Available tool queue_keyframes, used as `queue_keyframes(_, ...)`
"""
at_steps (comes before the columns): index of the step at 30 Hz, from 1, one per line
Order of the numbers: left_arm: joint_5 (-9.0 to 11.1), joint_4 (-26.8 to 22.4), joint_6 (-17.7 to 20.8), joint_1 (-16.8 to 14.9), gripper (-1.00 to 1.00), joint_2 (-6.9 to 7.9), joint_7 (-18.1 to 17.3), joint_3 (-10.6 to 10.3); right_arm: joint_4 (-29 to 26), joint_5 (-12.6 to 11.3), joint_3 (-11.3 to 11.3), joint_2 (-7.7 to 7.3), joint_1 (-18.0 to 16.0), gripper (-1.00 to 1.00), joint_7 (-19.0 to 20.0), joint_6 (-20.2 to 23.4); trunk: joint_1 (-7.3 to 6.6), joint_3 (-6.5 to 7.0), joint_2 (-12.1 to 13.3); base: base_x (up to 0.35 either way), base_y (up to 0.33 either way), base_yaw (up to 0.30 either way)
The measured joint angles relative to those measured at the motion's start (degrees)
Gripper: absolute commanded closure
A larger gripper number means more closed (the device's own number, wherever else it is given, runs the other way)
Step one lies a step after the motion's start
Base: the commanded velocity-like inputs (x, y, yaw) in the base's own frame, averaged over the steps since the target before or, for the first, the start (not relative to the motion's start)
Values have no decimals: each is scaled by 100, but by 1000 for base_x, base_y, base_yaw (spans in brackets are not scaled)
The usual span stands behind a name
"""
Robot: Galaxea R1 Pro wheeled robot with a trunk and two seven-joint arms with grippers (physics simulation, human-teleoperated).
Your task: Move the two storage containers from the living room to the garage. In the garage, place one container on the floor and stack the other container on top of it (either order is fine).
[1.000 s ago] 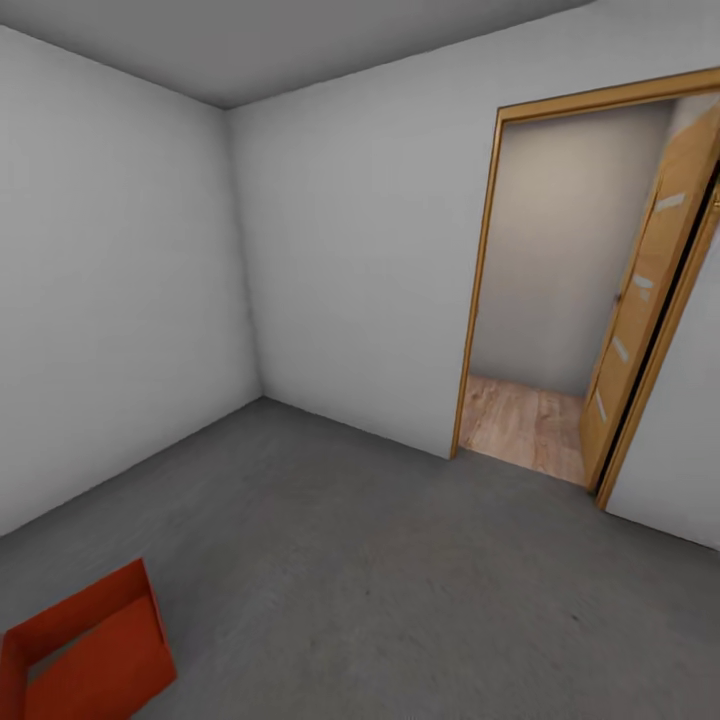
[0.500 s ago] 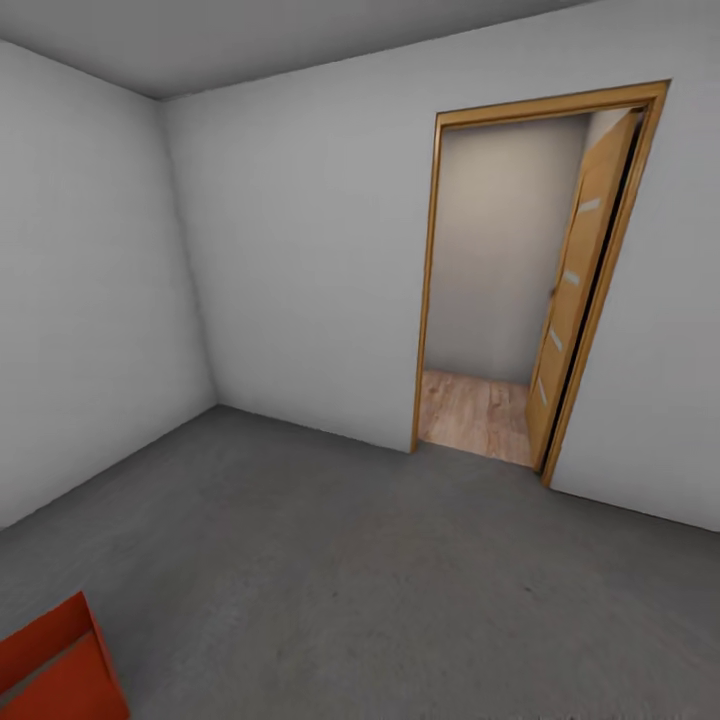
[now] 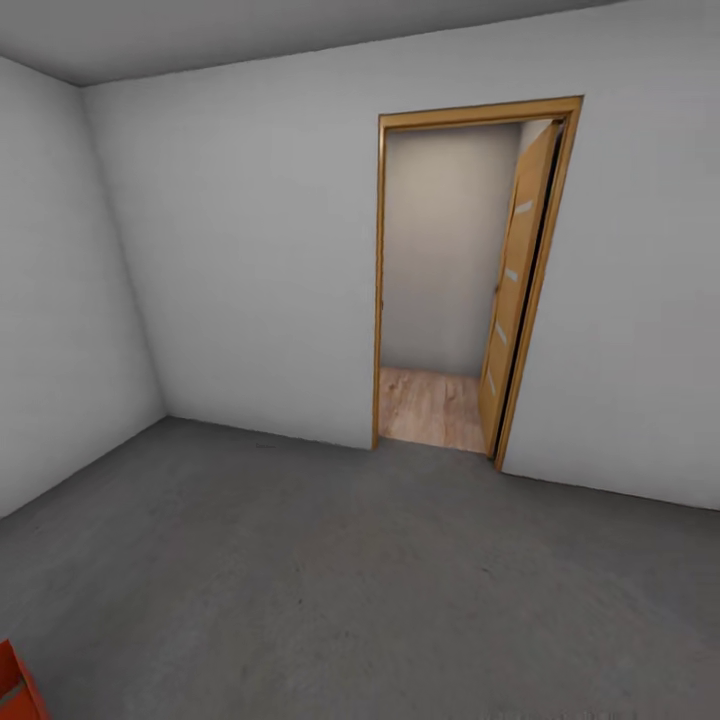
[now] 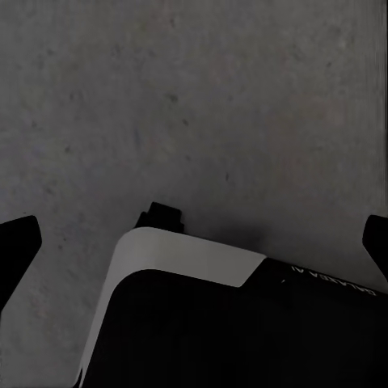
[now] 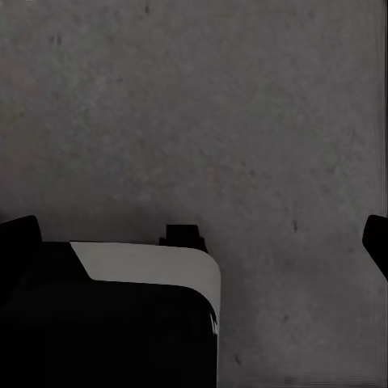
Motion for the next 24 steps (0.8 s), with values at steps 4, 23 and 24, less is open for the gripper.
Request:
queue_keyframes(4,1,-1,-2,0,-100,2,-3,0,0,6,0,0,0,-100,0,0,-1,0,0,99,0,-295)
queue_keyframes(23,-1,-3,20,1,-100,20,-7,0,0,60,9,2,-1,-100,96,41,-3,0,0,293,0,-79)
queue_keyframes(24,-1,-2,20,1,-100,20,-7,0,0,60,9,3,-1,-100,96,40,-3,0,0,321,0,0)
